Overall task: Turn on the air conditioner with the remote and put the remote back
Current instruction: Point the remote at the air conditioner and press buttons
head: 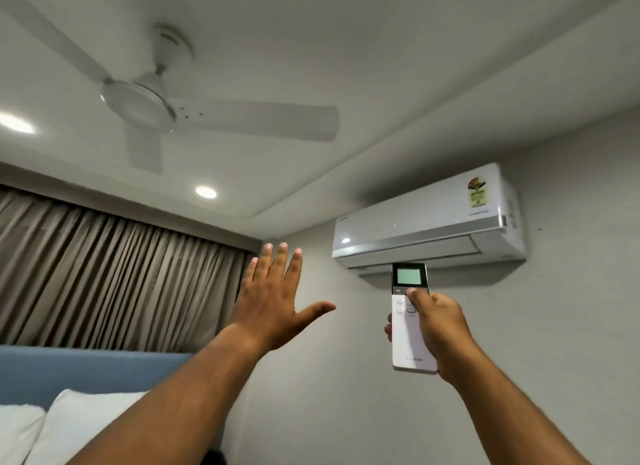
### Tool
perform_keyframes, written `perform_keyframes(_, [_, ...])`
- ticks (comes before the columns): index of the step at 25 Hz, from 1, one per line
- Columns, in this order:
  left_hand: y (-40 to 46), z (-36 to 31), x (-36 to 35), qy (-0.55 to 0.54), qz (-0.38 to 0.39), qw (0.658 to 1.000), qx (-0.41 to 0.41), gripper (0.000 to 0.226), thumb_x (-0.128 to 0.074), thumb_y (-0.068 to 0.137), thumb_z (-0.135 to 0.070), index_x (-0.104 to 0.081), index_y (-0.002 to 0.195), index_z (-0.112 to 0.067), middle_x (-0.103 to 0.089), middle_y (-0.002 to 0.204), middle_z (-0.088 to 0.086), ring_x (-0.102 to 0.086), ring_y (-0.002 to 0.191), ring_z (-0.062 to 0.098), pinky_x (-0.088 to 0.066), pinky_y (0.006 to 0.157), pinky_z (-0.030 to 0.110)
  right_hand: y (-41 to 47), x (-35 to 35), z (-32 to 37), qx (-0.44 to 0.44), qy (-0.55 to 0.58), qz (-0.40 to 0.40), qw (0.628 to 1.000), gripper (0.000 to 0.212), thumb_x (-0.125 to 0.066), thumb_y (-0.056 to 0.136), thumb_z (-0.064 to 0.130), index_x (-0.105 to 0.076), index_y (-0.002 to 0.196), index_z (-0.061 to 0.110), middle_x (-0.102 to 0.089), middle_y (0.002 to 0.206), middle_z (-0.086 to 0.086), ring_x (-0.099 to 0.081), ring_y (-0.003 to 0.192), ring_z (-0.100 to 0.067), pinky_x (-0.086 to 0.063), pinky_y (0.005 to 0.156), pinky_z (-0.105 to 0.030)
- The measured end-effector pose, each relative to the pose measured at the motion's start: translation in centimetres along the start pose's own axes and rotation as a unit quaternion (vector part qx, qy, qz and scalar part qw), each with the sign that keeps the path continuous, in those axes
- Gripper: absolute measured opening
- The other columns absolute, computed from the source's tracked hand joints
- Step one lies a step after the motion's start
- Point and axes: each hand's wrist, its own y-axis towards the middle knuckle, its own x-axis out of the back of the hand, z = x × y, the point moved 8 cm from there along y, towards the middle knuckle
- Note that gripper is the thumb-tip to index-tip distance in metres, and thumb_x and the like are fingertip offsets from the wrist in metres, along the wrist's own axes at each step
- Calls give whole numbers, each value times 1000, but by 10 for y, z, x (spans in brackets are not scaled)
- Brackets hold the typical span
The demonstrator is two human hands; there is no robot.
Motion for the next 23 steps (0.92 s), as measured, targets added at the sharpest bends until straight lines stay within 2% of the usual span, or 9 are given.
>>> perform_keyframes(6, [10,-23,-8,-14,1,1000,-12,111,6,60,-95,21,143,-23,19,158,6,23,145,25,13,116,41,1,12,20,7,0,5,1000,22,-53,93,21,-55,96,-1,-71,60,-19,-70,50,-36,-57,47,-38])
perform_keyframes(10, [12,-31,-9,-7,0,1000,-13,113,8,60,-94,22,144,-20,21,157,6,24,144,25,14,114,40,1,12,24,13,12,10,1000,21,-52,94,22,-54,96,1,-71,64,-19,-70,52,-36,-57,53,-41])
perform_keyframes(14, [17,-41,-2,-11,-9,1000,-23,112,7,61,-94,22,144,-21,22,157,4,25,144,24,15,115,39,2,15,33,13,39,19,999,21,-51,98,24,-52,99,3,-71,63,-18,-69,51,-34,-57,47,-38])
perform_keyframes(20, [21,-61,8,-32,-24,998,-47,112,4,63,-94,24,142,-17,24,155,4,26,143,22,16,115,36,-2,26,43,1,52,36,998,22,-44,102,30,-50,101,9,-69,75,-26,-72,59,-39,-61,54,-46])
perform_keyframes(23, [21,-72,7,-44,-25,997,-52,113,3,63,-94,23,142,-16,24,154,4,27,142,22,17,113,35,-4,36,45,-8,38,26,999,21,-44,102,30,-50,101,9,-67,77,-26,-70,54,-38,-59,49,-42])
